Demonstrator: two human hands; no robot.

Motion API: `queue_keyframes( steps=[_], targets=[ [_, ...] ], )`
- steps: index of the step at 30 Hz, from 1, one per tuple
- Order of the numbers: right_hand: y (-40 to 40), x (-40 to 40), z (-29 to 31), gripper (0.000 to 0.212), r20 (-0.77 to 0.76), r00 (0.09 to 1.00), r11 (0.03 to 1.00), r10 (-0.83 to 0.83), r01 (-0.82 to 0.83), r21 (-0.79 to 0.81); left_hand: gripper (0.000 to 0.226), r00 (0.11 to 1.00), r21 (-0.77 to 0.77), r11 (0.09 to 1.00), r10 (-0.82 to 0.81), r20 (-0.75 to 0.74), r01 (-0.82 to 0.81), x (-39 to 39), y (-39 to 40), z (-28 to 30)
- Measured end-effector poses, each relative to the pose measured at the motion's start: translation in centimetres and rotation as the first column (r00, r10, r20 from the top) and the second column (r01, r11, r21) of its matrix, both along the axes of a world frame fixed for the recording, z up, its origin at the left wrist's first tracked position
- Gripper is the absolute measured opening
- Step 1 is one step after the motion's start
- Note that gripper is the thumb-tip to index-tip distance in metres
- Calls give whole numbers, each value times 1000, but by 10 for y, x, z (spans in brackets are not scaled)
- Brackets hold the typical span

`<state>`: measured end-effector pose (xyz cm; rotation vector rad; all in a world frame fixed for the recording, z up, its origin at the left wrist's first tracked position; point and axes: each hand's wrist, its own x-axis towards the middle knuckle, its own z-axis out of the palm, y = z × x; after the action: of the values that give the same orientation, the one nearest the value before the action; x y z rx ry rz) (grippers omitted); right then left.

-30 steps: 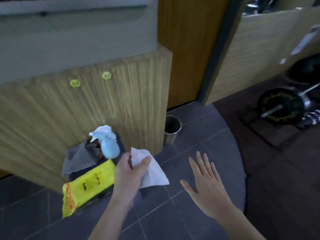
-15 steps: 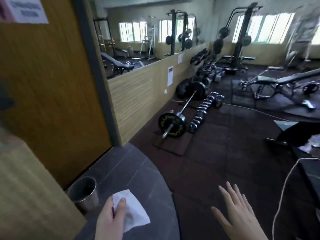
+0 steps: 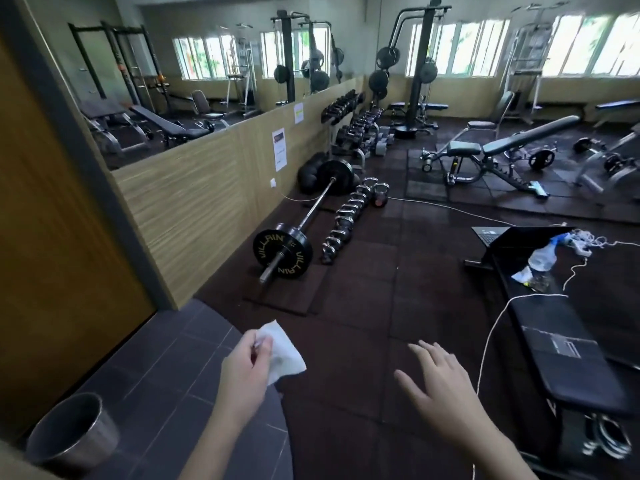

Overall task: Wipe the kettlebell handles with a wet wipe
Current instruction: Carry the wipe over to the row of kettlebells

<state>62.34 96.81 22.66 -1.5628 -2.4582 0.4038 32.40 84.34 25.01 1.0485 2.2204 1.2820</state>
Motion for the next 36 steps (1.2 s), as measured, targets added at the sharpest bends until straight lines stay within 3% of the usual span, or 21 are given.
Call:
queue_keyframes(
  steps=[6,10,22,27,36],
  targets=[
    [138,-22,-9,62,3,996,996,91,-91,-5,37,999,28,999,-39,-22,40,-8,138,-17],
    [248,-46,-3,56,-4,997,994,82,-82,-66,38,1000,16,1000,-26,17,26,-25,239,-31],
    [557,-106,4,54,-43,989,984,144,-148,-96,37,999,26,999,37,22,-38,-61,549,-11],
    [708,-142,-16,56,7,961,959,276,-275,-75,38,989,65,987,149,5,-149,-68,670,-23],
    [928,-183,-19,56,87,920,921,383,-372,-116,37,941,-3,944,328,78,-329,-79,849,-44]
  ],
)
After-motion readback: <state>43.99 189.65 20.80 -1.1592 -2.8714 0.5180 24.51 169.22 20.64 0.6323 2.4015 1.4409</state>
